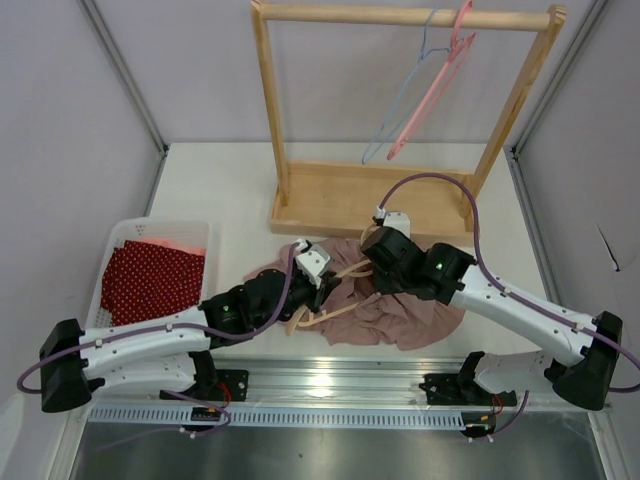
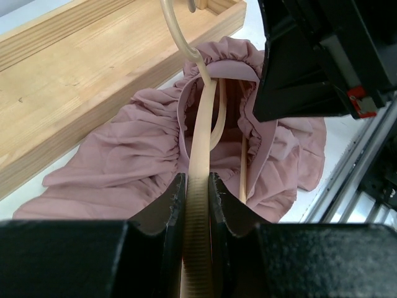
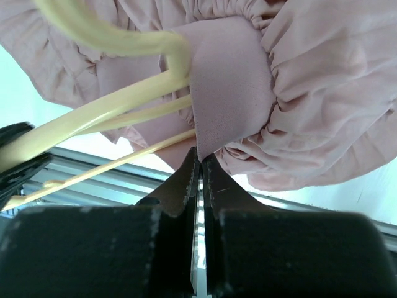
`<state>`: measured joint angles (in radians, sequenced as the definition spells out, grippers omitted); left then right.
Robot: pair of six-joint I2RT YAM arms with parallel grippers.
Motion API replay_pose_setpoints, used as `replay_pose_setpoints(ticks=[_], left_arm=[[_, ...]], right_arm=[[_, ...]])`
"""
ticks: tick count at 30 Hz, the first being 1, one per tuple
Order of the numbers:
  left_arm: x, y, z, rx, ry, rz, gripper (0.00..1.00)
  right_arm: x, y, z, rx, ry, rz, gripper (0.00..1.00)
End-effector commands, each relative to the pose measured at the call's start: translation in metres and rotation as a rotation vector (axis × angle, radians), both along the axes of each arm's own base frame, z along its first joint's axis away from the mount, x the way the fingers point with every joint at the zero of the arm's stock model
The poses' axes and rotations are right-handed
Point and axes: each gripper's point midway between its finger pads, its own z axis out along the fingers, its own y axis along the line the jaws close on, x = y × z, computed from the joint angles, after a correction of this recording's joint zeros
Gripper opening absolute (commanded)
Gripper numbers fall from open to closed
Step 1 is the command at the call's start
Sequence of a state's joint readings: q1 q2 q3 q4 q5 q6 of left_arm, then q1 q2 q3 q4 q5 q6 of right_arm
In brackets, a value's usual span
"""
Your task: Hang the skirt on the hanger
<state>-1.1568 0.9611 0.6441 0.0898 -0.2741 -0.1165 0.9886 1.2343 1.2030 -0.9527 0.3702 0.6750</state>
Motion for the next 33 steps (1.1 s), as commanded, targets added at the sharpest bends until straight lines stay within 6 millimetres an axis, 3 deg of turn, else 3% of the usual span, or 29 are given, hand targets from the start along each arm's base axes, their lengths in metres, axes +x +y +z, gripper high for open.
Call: replay_pose_setpoints(ticks=[1,4,7,11,14,20,23,24,27,31,33], left_arm=[[0.007,-0.014,0.017,-0.102,-0.027,0.021,0.00],[0.009,-0.019,-0.001,-0.072,-0.007,0.023,0.00],[0.009,-0.019,-0.012,-0.066,0.003,0.027,0.00],[0.008,-0.017,-0.024,-0.048,0.006,0.026,0.00],[0.008,-0.016,-0.029,-0.038,0.006,0.024,0.00],[0.006,-0.015,-0.033,-0.035,0.006,0.013,0.00],[0.004,-0.014,-0.033,-0.041,0.006,0.009,0.00],[0.004,-0.014,-0.032,-0.041,0.005,0.007,0.00],[0.003,-0.015,-0.033,-0.032,0.001,-0.001,0.00],[0.003,-0.016,-0.031,-0.027,-0.002,-0.007,0.00],[0.003,-0.017,-0.030,-0.025,-0.004,-0.010,0.00]], right_arm=[[0.000,-0.004,-0.002,0.012,-0.018,-0.028,0.00],[0.001,-0.008,-0.019,0.001,-0.008,-0.029,0.02],[0.002,-0.011,-0.027,-0.001,-0.013,-0.025,0.15],[0.004,-0.009,-0.011,0.040,-0.059,-0.008,0.37],[0.007,-0.007,0.010,0.091,-0.112,0.013,0.45],[0.009,0.006,0.053,0.227,-0.251,0.121,0.54],[0.021,0.012,0.060,0.295,-0.293,0.186,0.58],[0.039,0.005,0.063,0.334,-0.309,0.154,0.58],[0.042,0.022,0.077,0.469,-0.326,0.286,0.59],[0.057,0.025,0.070,0.442,-0.317,0.348,0.59],[0.054,0.033,0.070,0.476,-0.305,0.429,0.59]])
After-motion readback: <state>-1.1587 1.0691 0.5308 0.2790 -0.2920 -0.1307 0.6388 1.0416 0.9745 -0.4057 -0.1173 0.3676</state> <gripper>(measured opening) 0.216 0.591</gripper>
